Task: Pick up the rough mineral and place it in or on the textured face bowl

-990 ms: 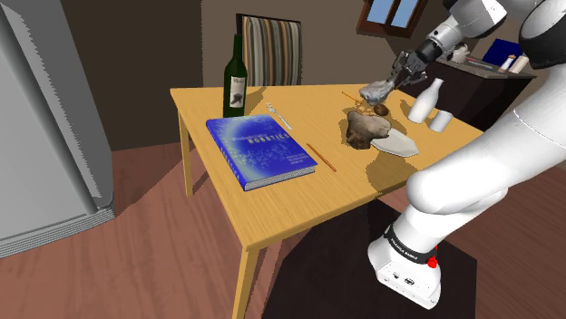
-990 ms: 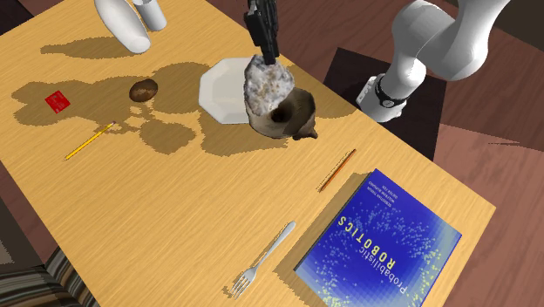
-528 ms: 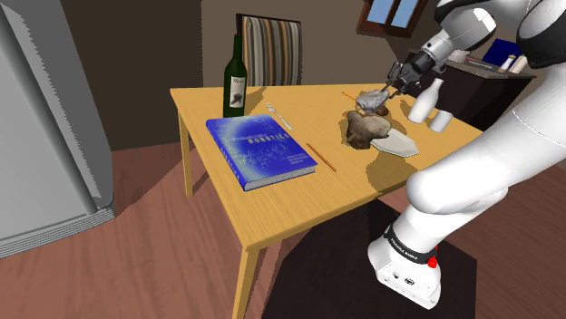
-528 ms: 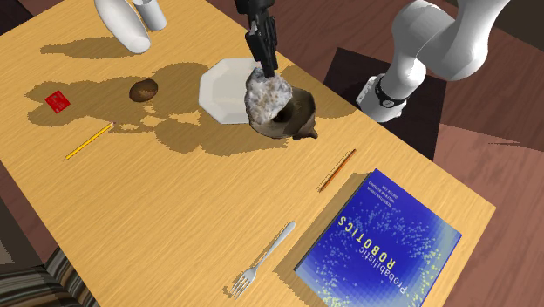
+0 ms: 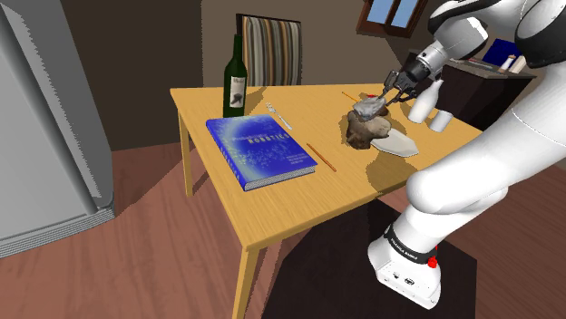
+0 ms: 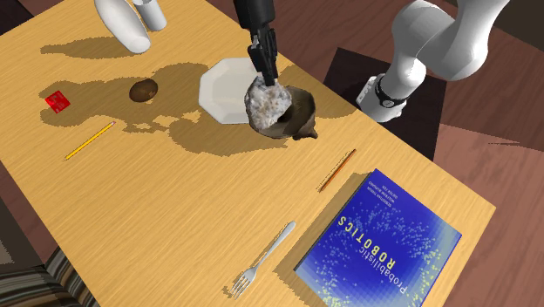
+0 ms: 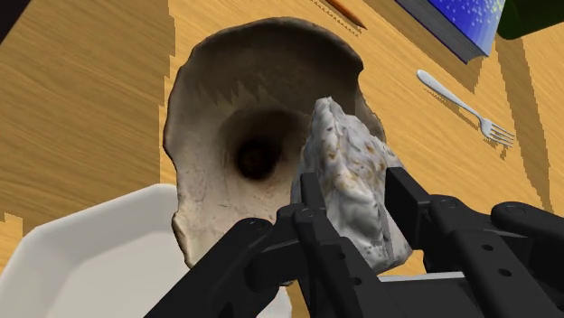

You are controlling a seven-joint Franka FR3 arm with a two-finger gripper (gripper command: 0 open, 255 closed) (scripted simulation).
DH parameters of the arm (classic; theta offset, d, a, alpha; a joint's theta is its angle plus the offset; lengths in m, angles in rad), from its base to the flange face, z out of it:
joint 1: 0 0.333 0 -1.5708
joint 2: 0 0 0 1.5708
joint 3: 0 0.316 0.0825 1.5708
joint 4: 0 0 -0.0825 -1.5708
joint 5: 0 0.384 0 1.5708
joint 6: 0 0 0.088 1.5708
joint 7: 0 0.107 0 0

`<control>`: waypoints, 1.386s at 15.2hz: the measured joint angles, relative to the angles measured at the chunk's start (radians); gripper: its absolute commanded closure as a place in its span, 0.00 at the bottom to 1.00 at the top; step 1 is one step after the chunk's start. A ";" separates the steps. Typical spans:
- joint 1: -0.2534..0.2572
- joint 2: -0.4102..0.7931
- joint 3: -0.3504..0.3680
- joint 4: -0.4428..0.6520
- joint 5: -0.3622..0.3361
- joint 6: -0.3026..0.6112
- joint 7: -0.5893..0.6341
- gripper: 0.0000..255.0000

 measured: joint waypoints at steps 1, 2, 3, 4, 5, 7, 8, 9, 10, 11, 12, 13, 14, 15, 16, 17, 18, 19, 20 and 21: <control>0.000 0.000 0.000 0.000 0.000 0.001 -0.001 1.00; 0.000 0.000 0.000 -0.001 0.000 0.001 -0.001 1.00; 0.000 0.000 0.000 -0.001 0.000 0.001 -0.001 1.00; 0.000 0.000 0.000 -0.001 0.000 0.001 -0.001 1.00; 0.000 0.000 0.000 -0.001 0.000 0.001 -0.001 0.00; 0.000 0.000 0.000 -0.001 0.000 0.002 -0.001 0.00; 0.000 0.000 0.000 -0.001 0.000 0.002 -0.001 0.00; 0.000 0.000 0.000 -0.001 0.000 0.002 -0.001 0.00; 0.000 0.000 0.000 -0.001 0.000 0.002 -0.001 0.00; 0.000 0.000 0.000 -0.001 0.000 0.002 -0.001 0.00; -0.002 0.003 -0.004 0.013 -0.001 -0.011 -0.002 0.00; -0.005 0.002 -0.009 0.034 -0.005 -0.034 0.002 0.00; -0.010 0.007 -0.018 0.069 -0.008 -0.067 0.001 0.00; -0.014 0.012 -0.024 0.099 -0.009 -0.095 0.003 0.00; -0.016 0.016 -0.029 0.112 -0.009 -0.107 0.001 0.00; -0.017 0.021 -0.032 0.125 -0.008 -0.117 -0.001 0.00; -0.018 0.022 -0.033 0.129 -0.009 -0.121 -0.002 0.00; -0.018 0.024 -0.034 0.132 -0.008 -0.123 -0.002 0.00; -0.018 0.024 -0.034 0.133 -0.008 -0.124 -0.002 0.00; -0.018 0.025 -0.034 0.134 -0.008 -0.125 -0.002 0.00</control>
